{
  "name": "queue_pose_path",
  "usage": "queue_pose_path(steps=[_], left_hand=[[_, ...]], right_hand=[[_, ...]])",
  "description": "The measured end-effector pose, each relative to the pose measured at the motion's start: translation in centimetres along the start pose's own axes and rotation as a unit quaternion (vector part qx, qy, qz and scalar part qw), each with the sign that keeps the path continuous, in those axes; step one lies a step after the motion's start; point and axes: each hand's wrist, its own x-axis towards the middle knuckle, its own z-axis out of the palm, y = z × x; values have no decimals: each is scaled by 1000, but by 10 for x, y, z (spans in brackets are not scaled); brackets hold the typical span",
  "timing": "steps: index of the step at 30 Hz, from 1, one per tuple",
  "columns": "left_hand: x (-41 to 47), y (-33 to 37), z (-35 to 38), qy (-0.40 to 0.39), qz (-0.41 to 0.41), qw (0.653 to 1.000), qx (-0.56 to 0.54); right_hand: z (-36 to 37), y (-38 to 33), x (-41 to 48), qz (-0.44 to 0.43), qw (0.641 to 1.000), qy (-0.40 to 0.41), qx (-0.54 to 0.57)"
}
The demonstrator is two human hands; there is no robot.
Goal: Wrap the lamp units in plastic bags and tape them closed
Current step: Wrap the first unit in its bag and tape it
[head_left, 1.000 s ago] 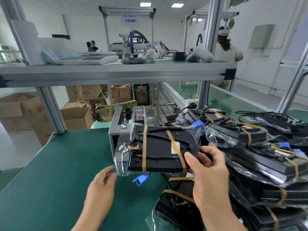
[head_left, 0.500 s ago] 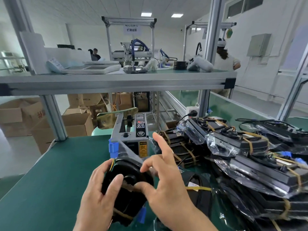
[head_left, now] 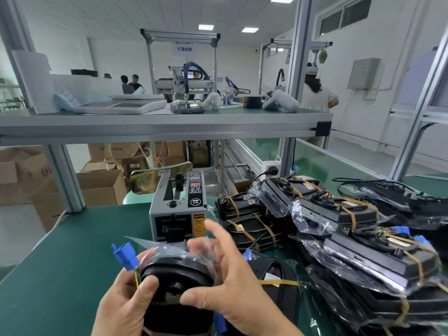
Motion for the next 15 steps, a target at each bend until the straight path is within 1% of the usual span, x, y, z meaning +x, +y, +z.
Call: queue_pose_path(steps=[2, 3, 6, 8, 10, 13, 15], left_hand=[[-3, -2, 1, 6, -19, 999, -45], [-5, -1, 1, 3, -26, 998, -56], [-5, 11, 3, -12, -44, 993, -111], [2, 21, 1, -14, -39, 991, -125], [10, 31, -3, -12, -18, 995, -98], [14, 39, -3, -26, 5, 999, -44], [13, 41, -3, -12, 18, 1000, -8]], right_hand=[[1, -3, 1, 32, 999, -44, -7], [2, -5, 2, 35, 998, -53, -15], [4, -9, 2, 40, 998, -48, -28], [6, -7, 2, 56, 996, -49, -42], [7, -5, 1, 69, 994, -52, -64], [5, -4, 1, 86, 993, -43, -63], [2, -4, 0, 85, 993, -41, -65]])
